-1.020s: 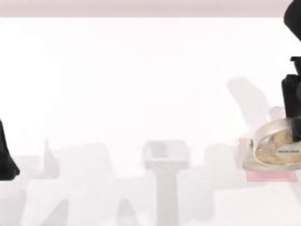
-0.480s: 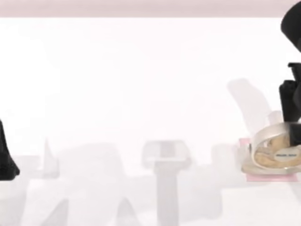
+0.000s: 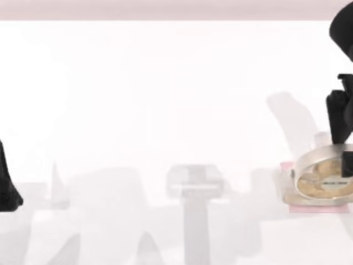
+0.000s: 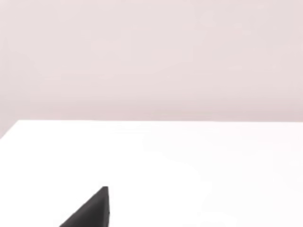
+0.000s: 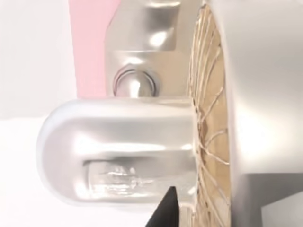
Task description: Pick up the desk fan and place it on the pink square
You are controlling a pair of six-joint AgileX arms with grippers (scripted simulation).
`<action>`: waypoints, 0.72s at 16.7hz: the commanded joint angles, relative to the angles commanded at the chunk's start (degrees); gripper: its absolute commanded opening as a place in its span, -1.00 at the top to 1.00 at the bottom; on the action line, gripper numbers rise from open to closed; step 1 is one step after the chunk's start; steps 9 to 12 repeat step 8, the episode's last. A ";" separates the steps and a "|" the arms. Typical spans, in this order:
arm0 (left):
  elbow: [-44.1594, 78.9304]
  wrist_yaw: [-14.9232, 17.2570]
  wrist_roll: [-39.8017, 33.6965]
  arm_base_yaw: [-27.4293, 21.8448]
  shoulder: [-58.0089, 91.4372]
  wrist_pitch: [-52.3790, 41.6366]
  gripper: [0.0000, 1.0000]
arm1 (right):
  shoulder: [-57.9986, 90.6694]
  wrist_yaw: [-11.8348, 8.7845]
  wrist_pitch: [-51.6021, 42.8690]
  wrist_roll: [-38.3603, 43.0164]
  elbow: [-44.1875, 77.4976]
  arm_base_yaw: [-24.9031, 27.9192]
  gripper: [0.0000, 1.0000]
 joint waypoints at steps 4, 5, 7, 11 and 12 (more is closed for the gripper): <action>0.00 0.00 0.00 0.00 0.00 0.00 -1.00 | 0.00 0.00 0.00 0.00 0.00 0.00 -1.00; 0.00 0.00 0.00 0.00 0.00 0.00 -1.00 | 0.00 0.00 0.00 0.00 0.00 0.00 -1.00; 0.00 0.00 0.00 0.00 0.00 0.00 -1.00 | 0.00 0.00 0.00 0.00 0.00 0.00 -1.00; 0.00 0.00 0.00 0.00 0.00 0.00 -1.00 | 0.00 0.00 0.00 0.00 0.00 0.00 -1.00; 0.00 0.00 0.00 0.00 0.00 0.00 -1.00 | 0.00 0.00 0.00 0.00 0.00 0.00 -1.00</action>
